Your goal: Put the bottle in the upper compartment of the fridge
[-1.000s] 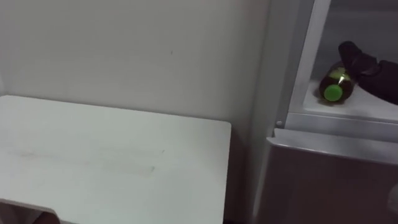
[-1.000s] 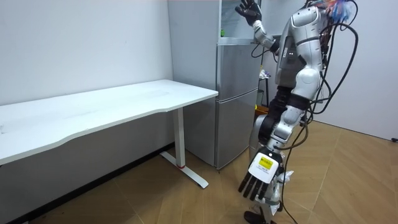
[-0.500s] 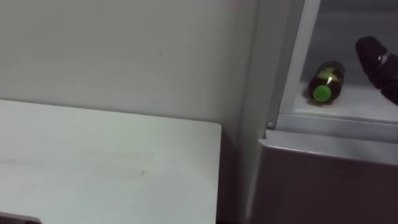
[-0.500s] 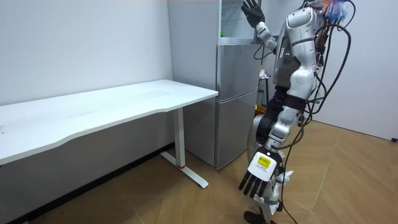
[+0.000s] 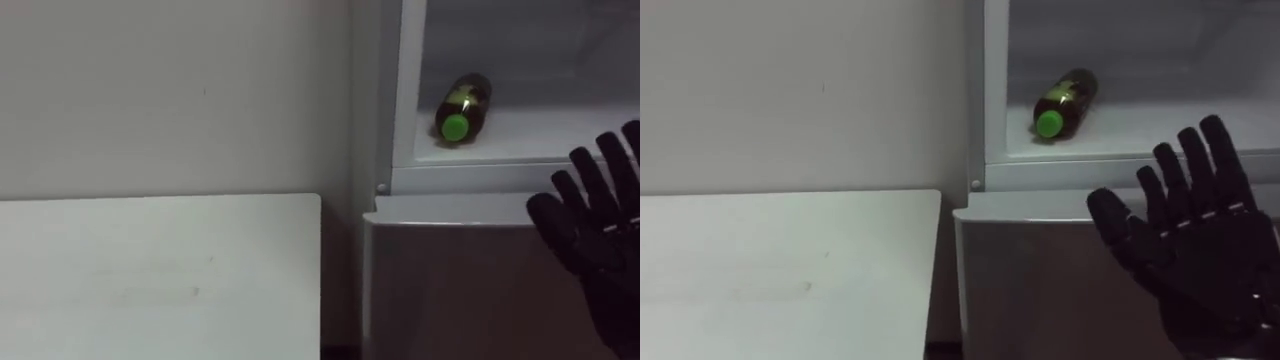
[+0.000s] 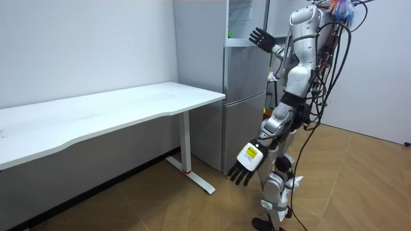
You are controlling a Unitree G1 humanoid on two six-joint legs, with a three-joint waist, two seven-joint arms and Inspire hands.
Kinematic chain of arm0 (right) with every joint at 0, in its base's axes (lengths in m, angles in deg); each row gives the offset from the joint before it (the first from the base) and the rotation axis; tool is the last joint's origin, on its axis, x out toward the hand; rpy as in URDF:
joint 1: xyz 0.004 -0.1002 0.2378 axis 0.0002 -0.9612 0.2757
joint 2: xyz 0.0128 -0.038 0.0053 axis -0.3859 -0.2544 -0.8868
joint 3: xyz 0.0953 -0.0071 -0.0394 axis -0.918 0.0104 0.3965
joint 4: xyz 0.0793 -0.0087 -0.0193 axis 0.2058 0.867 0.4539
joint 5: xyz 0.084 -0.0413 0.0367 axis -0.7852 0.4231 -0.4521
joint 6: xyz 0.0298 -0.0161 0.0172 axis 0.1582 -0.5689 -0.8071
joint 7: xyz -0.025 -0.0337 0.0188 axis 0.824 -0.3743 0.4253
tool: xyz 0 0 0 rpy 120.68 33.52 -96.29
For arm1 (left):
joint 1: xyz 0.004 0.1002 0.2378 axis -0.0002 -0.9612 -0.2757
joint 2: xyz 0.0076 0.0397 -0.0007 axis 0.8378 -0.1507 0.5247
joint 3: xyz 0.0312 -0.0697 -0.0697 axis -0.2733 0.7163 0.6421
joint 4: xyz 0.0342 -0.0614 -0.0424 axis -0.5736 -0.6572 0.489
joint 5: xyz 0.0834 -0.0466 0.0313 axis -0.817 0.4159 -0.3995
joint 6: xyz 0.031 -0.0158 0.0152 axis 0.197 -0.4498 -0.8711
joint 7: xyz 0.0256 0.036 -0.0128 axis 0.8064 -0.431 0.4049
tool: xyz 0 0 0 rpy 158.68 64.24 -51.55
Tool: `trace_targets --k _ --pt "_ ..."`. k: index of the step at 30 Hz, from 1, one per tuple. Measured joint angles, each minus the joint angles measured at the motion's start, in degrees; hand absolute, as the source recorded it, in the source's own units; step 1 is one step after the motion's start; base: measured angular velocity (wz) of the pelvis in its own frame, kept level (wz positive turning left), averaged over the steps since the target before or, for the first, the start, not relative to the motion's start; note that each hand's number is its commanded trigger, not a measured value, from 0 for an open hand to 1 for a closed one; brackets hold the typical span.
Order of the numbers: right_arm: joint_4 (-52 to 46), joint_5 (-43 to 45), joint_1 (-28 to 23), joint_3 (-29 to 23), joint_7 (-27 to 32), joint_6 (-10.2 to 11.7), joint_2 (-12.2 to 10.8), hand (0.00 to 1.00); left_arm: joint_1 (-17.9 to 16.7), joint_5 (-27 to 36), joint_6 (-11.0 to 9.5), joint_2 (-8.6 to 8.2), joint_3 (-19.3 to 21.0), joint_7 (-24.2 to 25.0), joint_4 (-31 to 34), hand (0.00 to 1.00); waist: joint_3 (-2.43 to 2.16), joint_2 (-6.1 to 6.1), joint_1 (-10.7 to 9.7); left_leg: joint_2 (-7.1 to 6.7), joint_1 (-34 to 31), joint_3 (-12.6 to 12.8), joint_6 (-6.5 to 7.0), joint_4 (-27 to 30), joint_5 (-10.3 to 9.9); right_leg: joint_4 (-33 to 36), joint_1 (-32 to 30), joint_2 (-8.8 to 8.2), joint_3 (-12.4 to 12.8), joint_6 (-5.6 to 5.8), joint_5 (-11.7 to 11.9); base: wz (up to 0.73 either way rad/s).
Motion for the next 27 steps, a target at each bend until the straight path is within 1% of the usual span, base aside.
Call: trace_targets --k 1,2,3,6,7,8,9,10,11,12,15,17,18,20,25,27 --pt "0.15 0.01 -0.78 -0.01 -0.48 0.01 -0.53 0.00 0.47 0.07 -0.04 -0.02 -0.11 -0.03 0.02 0.00 0.06 0.21 -0.47 0.06 0.05 0.35 0.00 -0.01 0.00 0.02 -0.05 0.03 0.17 -0.05 0.13 -0.11" --pt "0.94 0.10 -1.56 -0.02 -1.21 0.02 -0.52 0.00 0.90 0.12 -0.13 -0.03 -0.54 -0.22 0.01 0.00 0.06 0.28 -1.00 0.10 0.25 0.77 0.00 -0.03 0.00 -0.04 0.06 0.08 0.40 -0.01 0.27 -0.19" --pt "2.41 0.99 -2.40 0.00 -1.64 0.01 -0.55 0.00 0.97 0.12 -0.52 -0.10 -1.20 -0.84 -0.15 0.00 0.23 0.55 -0.98 0.10 0.95 1.28 0.01 -0.22 0.01 -0.02 0.46 0.22 1.05 0.01 0.31 -0.19" --pt "5.76 2.50 -4.22 -0.04 -1.53 0.00 -0.62 0.00 1.08 0.09 -0.58 -0.52 -1.28 -1.23 -0.18 0.00 0.22 0.59 -1.53 0.10 1.15 1.78 0.03 -0.41 -0.26 0.03 0.67 0.44 1.90 0.05 0.31 -0.15" --pt "7.62 3.81 -4.45 -0.13 -1.28 -0.02 -0.76 0.00 1.25 0.09 -0.58 -0.81 -1.29 -1.38 -0.06 0.00 0.24 0.65 -2.13 0.11 0.82 1.83 0.06 -0.36 -0.27 0.06 0.16 0.46 2.14 0.11 0.35 -0.09" --pt "9.00 4.43 -4.46 -0.27 -0.83 -0.08 -1.02 0.00 1.25 0.11 -0.58 -1.23 -1.33 -1.51 -0.03 0.00 0.11 0.62 -2.54 0.11 0.65 2.10 0.09 -0.30 -0.28 0.29 -0.25 0.50 2.56 0.15 0.38 -0.11" --pt "9.34 4.45 -4.46 -0.45 -0.49 -0.20 -1.29 0.00 1.22 0.11 -0.58 -1.37 -1.53 -1.54 -0.03 0.00 0.06 0.66 -2.52 0.11 0.58 2.19 0.14 -0.30 -0.31 0.59 -0.35 0.49 2.69 0.16 0.38 -0.14" --pt "9.47 4.57 -4.47 -1.08 0.24 -0.55 -2.09 0.00 1.27 0.09 -0.59 -1.54 -2.09 -1.55 -0.03 0.00 0.12 0.97 -2.77 0.04 0.46 2.28 0.18 -0.30 -0.34 0.90 -0.70 0.52 3.17 0.22 0.33 -0.13" --pt "9.54 4.66 -4.46 -1.57 1.03 -0.54 -2.53 0.00 1.42 0.06 -0.63 -1.66 -2.21 -1.55 -0.05 0.00 0.05 1.24 -2.89 -0.01 0.29 2.37 0.20 -0.13 -0.34 0.97 -1.09 0.52 3.39 0.23 0.33 -0.10" --pt "9.78 4.66 -4.47 -1.73 1.41 -0.53 -2.53 0.00 1.47 0.06 -0.69 -1.64 -2.18 -1.55 -0.02 0.00 0.05 1.29 -3.02 -0.01 0.18 2.36 0.20 -0.04 -0.34 0.94 -1.16 0.52 3.41 0.23 0.33 -0.06" --pt "12.37 6.23 -4.55 -1.99 4.14 -0.46 -2.74 0.00 1.43 0.14 -1.01 -1.56 -2.17 -2.00 0.07 0.00 0.06 1.25 -3.48 0.01 0.12 2.56 0.20 -0.01 -0.34 0.84 -1.26 0.58 3.51 0.24 0.34 0.00" --pt "15.46 10.53 -5.78 -1.95 6.43 -0.60 -2.90 0.00 1.38 0.32 -1.02 -1.55 -2.15 -2.07 0.39 0.00 0.06 1.13 -3.63 0.01 0.11 2.59 0.20 -0.19 -0.34 0.79 -1.37 0.61 3.54 0.24 0.33 0.00" --pt "16.39 10.68 -6.06 -1.92 6.80 -0.63 -2.97 0.00 1.33 0.58 -1.00 -1.53 -2.15 -2.16 0.38 0.00 0.07 1.09 -3.72 0.02 0.11 2.59 0.20 -0.18 -0.34 0.80 -1.37 0.61 3.52 0.24 0.33 0.00" --pt "21.28 10.70 -6.33 -1.89 10.22 -1.14 -3.19 0.00 1.02 2.15 -0.96 -1.53 -2.20 -2.58 0.57 0.00 0.11 0.92 -4.01 -0.02 0.09 2.40 0.20 -0.19 -0.34 0.80 -1.42 0.58 3.50 0.25 0.33 0.00" --pt "31.97 10.73 -6.65 -2.52 17.18 -1.53 -3.23 0.00 0.74 4.40 -0.94 -1.44 -2.10 -3.48 0.52 0.00 0.17 0.53 -4.25 -0.02 0.84 2.38 0.21 -0.49 -0.35 0.75 -0.98 0.56 3.43 0.33 0.24 0.00" --pt "36.12 10.98 -6.92 -3.39 19.81 -1.56 -3.32 0.00 0.71 4.65 -0.94 -1.41 -1.54 -3.78 0.58 0.00 0.08 0.15 -4.29 -0.05 1.40 2.29 0.21 -0.52 -0.37 0.81 -0.60 0.52 3.30 0.34 0.01 0.02"
